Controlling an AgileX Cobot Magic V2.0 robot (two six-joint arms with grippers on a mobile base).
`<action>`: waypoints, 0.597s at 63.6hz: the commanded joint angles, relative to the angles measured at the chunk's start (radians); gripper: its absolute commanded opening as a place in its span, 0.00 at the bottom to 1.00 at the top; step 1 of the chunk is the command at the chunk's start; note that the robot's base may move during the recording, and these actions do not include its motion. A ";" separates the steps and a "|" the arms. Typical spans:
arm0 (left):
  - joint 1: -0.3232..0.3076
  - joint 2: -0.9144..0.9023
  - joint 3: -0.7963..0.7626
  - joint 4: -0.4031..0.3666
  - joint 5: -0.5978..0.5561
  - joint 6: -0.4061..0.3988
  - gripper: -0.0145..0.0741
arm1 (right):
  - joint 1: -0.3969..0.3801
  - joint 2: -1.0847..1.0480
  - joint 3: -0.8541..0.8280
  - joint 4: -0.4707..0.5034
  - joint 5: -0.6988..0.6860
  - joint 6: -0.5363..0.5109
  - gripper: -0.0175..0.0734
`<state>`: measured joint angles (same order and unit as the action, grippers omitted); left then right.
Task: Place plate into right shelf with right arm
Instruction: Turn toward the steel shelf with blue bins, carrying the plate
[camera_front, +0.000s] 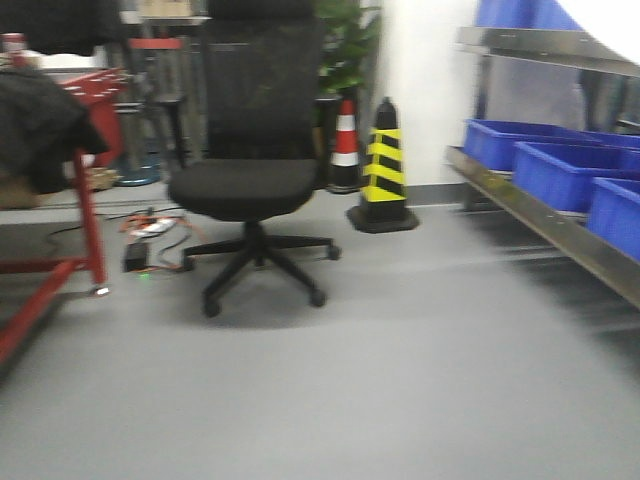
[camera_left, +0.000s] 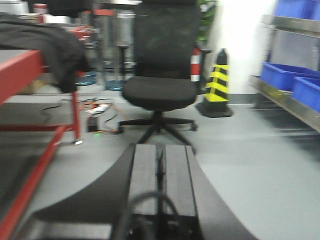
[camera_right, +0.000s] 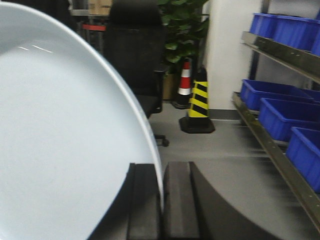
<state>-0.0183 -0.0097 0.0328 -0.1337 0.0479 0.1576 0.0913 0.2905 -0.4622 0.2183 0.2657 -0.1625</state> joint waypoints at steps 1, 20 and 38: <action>-0.002 -0.010 0.010 -0.008 -0.090 -0.007 0.02 | -0.008 0.007 -0.030 0.002 -0.100 -0.003 0.26; -0.002 -0.010 0.010 -0.008 -0.090 -0.007 0.02 | -0.008 0.007 -0.030 0.002 -0.100 -0.003 0.26; -0.002 -0.010 0.010 -0.008 -0.090 -0.007 0.02 | -0.008 0.007 -0.030 0.002 -0.100 -0.003 0.26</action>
<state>-0.0183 -0.0097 0.0328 -0.1337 0.0479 0.1576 0.0913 0.2905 -0.4622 0.2183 0.2657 -0.1625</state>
